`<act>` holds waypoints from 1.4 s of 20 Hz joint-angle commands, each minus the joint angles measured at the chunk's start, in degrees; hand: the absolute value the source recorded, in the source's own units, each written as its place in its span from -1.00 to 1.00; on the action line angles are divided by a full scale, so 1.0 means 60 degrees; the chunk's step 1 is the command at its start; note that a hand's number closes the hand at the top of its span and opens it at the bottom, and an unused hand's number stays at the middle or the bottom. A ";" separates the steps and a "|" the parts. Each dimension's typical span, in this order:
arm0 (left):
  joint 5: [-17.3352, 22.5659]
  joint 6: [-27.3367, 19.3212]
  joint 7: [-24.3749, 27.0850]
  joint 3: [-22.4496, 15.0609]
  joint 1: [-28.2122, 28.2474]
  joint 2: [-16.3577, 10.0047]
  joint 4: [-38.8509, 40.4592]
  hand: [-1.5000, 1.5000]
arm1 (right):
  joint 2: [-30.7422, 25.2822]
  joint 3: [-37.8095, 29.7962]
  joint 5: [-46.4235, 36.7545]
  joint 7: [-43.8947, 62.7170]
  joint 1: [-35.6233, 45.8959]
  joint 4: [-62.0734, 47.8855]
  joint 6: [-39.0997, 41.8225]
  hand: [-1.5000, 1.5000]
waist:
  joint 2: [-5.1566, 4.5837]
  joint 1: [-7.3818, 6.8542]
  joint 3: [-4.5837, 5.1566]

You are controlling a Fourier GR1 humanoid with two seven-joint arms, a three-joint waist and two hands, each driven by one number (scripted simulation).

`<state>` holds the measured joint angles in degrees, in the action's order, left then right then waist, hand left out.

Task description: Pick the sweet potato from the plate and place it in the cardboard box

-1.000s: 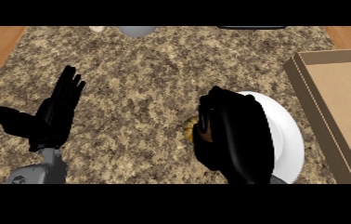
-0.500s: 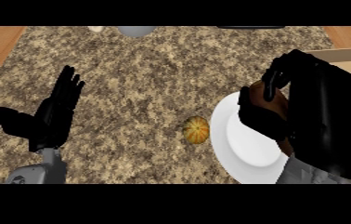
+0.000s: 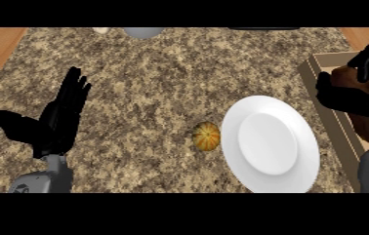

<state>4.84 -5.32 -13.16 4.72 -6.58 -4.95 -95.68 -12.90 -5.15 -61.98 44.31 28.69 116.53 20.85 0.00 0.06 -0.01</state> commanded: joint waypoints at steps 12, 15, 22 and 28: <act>0.0049 0.0048 -0.0180 0.0118 -0.0474 -0.0103 0.0442 0.00 | -0.2817 -0.2480 0.0456 -0.4396 -0.0848 -0.5355 -0.2453 1.00 | -0.0038 -0.0037 -0.0007; 0.0258 0.0287 -0.0003 0.0285 -0.0236 -0.0243 0.0350 0.00 | -0.3069 -0.1743 -0.0276 -0.4045 -0.1191 -0.5940 -0.1380 1.00 | -0.0043 -0.0086 0.0001; 0.0187 0.0343 -0.0052 0.0028 0.0689 -0.0129 -0.0575 0.00 | -0.3173 -0.2281 0.0328 -0.4630 -0.0560 -0.8609 -0.1134 -1.00 | -0.0009 -0.0145 -0.0005; 0.0059 0.0055 -0.0140 0.0214 -0.0428 -0.0173 0.0271 0.00 | -0.3065 -0.3139 0.1030 -0.6475 0.0002 -0.8519 -0.4114 -1.00 | -0.0047 -0.0036 -0.0022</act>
<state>6.01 -3.92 -13.20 5.80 -6.73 -5.82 -95.31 -32.25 -21.55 -58.24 11.20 27.53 65.31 4.81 -0.22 -0.52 -0.09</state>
